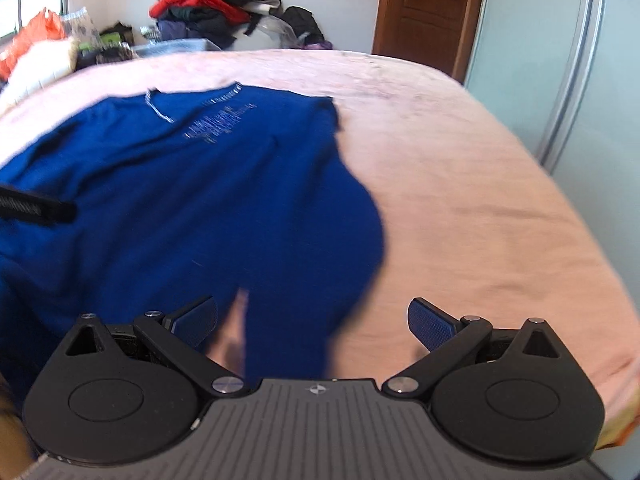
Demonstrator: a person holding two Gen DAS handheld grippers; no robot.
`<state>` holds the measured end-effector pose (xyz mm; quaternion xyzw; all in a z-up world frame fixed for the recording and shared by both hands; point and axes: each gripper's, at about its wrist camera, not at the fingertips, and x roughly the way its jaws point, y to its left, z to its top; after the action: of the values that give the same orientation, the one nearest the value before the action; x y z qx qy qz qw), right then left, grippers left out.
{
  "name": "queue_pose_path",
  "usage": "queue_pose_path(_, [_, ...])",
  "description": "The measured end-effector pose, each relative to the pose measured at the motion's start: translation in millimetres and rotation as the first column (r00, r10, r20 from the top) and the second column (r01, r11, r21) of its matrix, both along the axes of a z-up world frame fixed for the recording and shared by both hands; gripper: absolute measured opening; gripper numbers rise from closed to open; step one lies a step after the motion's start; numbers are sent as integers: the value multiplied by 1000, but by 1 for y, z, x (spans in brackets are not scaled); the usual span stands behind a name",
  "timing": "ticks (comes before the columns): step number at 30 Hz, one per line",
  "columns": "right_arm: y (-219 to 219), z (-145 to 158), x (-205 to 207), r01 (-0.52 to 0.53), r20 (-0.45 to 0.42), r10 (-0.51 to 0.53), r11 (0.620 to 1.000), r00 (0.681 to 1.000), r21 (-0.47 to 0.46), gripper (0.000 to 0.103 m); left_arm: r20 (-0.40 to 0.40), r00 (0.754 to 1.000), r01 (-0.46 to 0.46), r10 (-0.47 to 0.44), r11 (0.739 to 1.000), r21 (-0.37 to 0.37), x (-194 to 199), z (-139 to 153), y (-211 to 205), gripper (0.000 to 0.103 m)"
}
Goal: Fold small clothes
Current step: 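Close the right gripper on the blue sweater sleeve cuff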
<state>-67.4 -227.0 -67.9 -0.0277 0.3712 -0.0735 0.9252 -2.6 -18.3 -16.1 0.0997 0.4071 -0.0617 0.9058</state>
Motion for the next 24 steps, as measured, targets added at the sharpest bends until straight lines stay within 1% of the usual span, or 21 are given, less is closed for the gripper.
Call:
queue_pose_path(4, [1, -3, -11, -43, -20, 41, 994, 999, -100, 102, -5, 1000, 12, -12, 1000, 3, -1, -1, -5, 103])
queue_pose_path(8, [9, -12, -12, -92, -49, 83, 973, 995, -210, 102, -6, 999, 37, -37, 999, 22, -3, -2, -11, 103])
queue_pose_path(9, [7, -12, -11, -77, -39, 70, 967, 997, -241, 101, -3, 999, 39, -39, 999, 28, -3, -2, -11, 103])
queue_pose_path(10, [1, -9, -10, -26, -8, 25, 962, 1000, -273, 101, 0, 999, 40, -40, 999, 30, -4, -2, -11, 103])
queue_pose_path(11, [-11, -5, -8, 61, 34, -54, 954, 998, -295, 101, 1, 999, 38, -38, 999, 28, -4, -2, -11, 103])
queue_pose_path(12, [-27, 1, -7, 157, 75, -141, 943, 987, -293, 102, -2, 999, 35, -35, 999, 24, -3, -2, -11, 103])
queue_pose_path(13, [-47, 9, -8, 257, 112, -235, 928, 965, -269, 102, -8, 999, 32, -32, 999, 19, -2, -3, -10, 103])
queue_pose_path(15, [-81, 23, -13, 393, 162, -366, 899, 916, -193, 102, -25, 999, 31, -31, 999, 15, -1, -5, -11, 103])
queue_pose_path(16, [-93, 29, -18, 422, 176, -397, 894, 901, -146, 102, -30, 999, 34, -33, 999, 16, 0, -5, -12, 103])
queue_pose_path(17, [-101, 33, -22, 418, 178, -397, 903, 900, -97, 102, -33, 999, 38, -37, 999, 17, 0, -6, -13, 103])
queue_pose_path(18, [-105, 36, -25, 382, 166, -370, 923, 914, -43, 102, -33, 998, 45, -44, 999, 21, -1, -6, -15, 103])
queue_pose_path(19, [-106, 35, -26, 328, 141, -327, 944, 934, 18, 100, -30, 998, 52, -51, 998, 26, -2, -6, -16, 103])
queue_pose_path(20, [-106, 33, -26, 253, 105, -263, 963, 959, 92, 97, -25, 998, 58, -57, 998, 32, -3, -5, -17, 103])
queue_pose_path(21, [-103, 29, -25, 182, 69, -196, 968, 978, 176, 92, -20, 998, 62, -61, 997, 36, -4, -5, -18, 103])
queue_pose_path(22, [-101, 25, -24, 125, 33, -137, 959, 990, 254, 85, -16, 998, 64, -63, 997, 38, -5, -5, -19, 103])
queue_pose_path(23, [-100, 21, -23, 80, 0, -84, 944, 996, 322, 82, -15, 998, 65, -64, 997, 39, -5, -4, -19, 103])
queue_pose_path(24, [-97, 20, -23, 50, -20, -46, 929, 999, 368, 77, -17, 998, 64, -63, 997, 38, -4, -4, -19, 103])
